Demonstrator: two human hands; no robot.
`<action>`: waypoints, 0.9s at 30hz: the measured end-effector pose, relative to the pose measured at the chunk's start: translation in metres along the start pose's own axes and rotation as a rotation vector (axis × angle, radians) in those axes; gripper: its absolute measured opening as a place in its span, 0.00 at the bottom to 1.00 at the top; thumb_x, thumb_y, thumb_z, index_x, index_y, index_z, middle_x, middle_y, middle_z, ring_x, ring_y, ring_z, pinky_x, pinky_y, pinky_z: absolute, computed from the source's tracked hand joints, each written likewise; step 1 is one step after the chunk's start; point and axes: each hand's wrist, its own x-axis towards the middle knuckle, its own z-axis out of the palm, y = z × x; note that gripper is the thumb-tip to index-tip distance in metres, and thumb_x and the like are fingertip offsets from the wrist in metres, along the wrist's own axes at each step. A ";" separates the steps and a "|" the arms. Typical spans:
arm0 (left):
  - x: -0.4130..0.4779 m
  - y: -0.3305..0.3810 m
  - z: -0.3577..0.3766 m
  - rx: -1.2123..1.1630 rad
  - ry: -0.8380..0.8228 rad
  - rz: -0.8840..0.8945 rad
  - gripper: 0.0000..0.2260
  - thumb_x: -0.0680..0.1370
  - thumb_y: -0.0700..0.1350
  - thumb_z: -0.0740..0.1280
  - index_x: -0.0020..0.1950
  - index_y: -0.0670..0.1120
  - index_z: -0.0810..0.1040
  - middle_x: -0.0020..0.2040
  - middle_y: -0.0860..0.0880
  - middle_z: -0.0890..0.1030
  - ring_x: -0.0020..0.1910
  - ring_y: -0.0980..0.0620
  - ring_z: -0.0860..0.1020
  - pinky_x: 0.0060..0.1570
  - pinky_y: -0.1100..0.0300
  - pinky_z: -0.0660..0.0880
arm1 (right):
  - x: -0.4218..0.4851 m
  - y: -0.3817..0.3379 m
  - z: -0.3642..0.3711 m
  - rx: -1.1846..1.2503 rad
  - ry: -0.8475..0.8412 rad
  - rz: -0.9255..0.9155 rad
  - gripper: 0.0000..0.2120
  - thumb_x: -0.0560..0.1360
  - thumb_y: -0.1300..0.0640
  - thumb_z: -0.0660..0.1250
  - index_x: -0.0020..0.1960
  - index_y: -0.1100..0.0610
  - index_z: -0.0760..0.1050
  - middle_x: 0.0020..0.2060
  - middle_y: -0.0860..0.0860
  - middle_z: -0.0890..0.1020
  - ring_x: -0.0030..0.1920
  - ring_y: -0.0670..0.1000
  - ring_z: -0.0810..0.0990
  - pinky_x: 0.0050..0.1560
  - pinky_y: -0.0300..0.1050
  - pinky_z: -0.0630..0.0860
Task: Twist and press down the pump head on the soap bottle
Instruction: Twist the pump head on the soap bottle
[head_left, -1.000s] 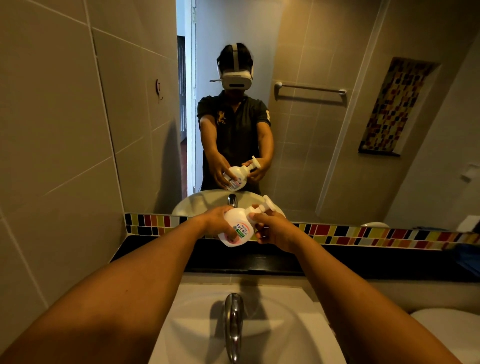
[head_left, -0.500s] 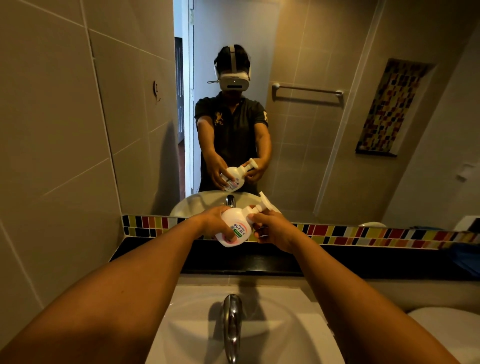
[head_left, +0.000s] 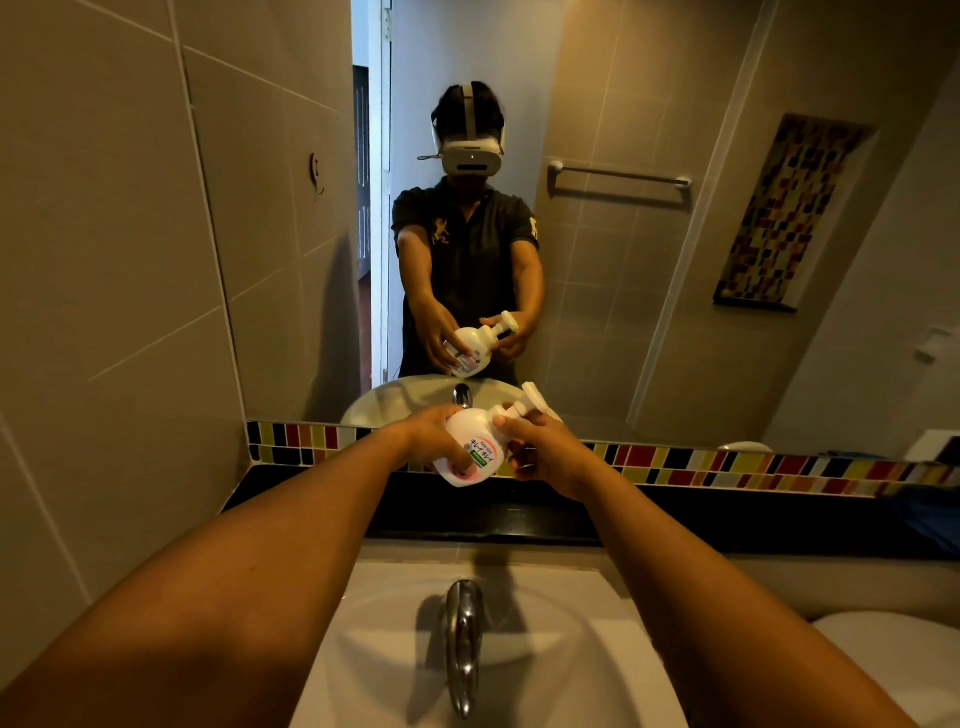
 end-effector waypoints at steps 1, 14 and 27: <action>0.000 0.000 -0.001 -0.004 0.001 0.000 0.31 0.67 0.40 0.78 0.67 0.49 0.71 0.62 0.45 0.78 0.60 0.44 0.78 0.57 0.48 0.79 | -0.001 -0.001 -0.001 0.005 -0.007 -0.001 0.23 0.74 0.47 0.71 0.65 0.55 0.74 0.51 0.59 0.82 0.43 0.54 0.79 0.46 0.48 0.77; -0.003 0.005 -0.004 -0.040 -0.095 -0.033 0.27 0.68 0.42 0.77 0.65 0.48 0.73 0.59 0.45 0.80 0.57 0.45 0.80 0.54 0.50 0.81 | -0.008 -0.004 0.003 -0.039 0.076 -0.065 0.14 0.76 0.48 0.70 0.54 0.57 0.77 0.38 0.52 0.82 0.34 0.48 0.76 0.34 0.39 0.73; -0.006 0.011 0.008 -0.075 0.004 0.037 0.26 0.68 0.42 0.77 0.64 0.47 0.73 0.59 0.45 0.80 0.58 0.44 0.80 0.56 0.48 0.80 | -0.004 -0.006 0.002 -0.091 0.169 -0.126 0.16 0.76 0.48 0.69 0.52 0.62 0.79 0.38 0.54 0.82 0.33 0.48 0.76 0.34 0.40 0.71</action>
